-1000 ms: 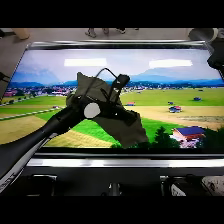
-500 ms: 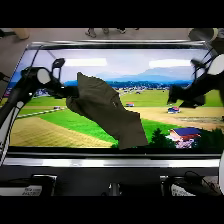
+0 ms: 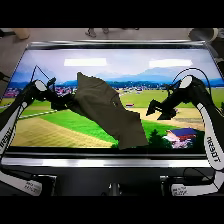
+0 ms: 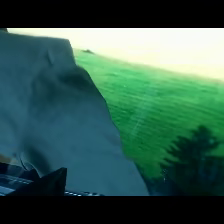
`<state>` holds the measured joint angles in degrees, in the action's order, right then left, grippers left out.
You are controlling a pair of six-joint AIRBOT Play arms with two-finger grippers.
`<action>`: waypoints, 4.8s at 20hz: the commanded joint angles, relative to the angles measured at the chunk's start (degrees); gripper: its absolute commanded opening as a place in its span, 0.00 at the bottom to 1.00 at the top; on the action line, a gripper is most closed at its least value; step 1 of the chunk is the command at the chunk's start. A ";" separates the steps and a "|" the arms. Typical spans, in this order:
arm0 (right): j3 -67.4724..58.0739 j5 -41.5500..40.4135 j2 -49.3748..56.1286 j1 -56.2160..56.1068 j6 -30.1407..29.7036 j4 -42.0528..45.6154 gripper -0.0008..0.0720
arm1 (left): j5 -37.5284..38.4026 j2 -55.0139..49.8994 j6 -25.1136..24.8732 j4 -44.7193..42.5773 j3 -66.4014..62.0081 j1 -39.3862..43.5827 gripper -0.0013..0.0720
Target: Fold the shirts.
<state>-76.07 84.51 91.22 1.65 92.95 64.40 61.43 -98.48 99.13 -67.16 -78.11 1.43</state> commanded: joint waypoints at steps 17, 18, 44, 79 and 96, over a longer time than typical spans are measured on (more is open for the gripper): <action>-9.92 -5.99 -0.44 -6.40 -13.31 -11.21 0.03 | -2.56 20.68 -7.52 -7.69 -7.65 4.96 0.05; -13.64 -6.95 -5.64 -4.92 -13.29 -11.23 0.03 | -2.56 24.87 -7.50 -11.30 -11.67 4.92 0.05; 34.58 -29.86 -36.24 -0.13 7.91 6.38 0.03 | -21.90 29.49 -7.21 9.40 34.36 4.79 0.08; -26.36 -30.45 -50.16 0.04 -2.14 23.30 0.04 | -19.56 61.29 -9.57 -2.78 -18.56 -2.25 0.05; -29.27 -7.78 -18.25 0.02 1.73 23.06 0.04 | -2.97 39.41 -8.39 -16.46 0.33 -3.98 0.05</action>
<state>-105.21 72.95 60.97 1.63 93.93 90.04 58.04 -52.31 90.63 -82.15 -85.84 -2.48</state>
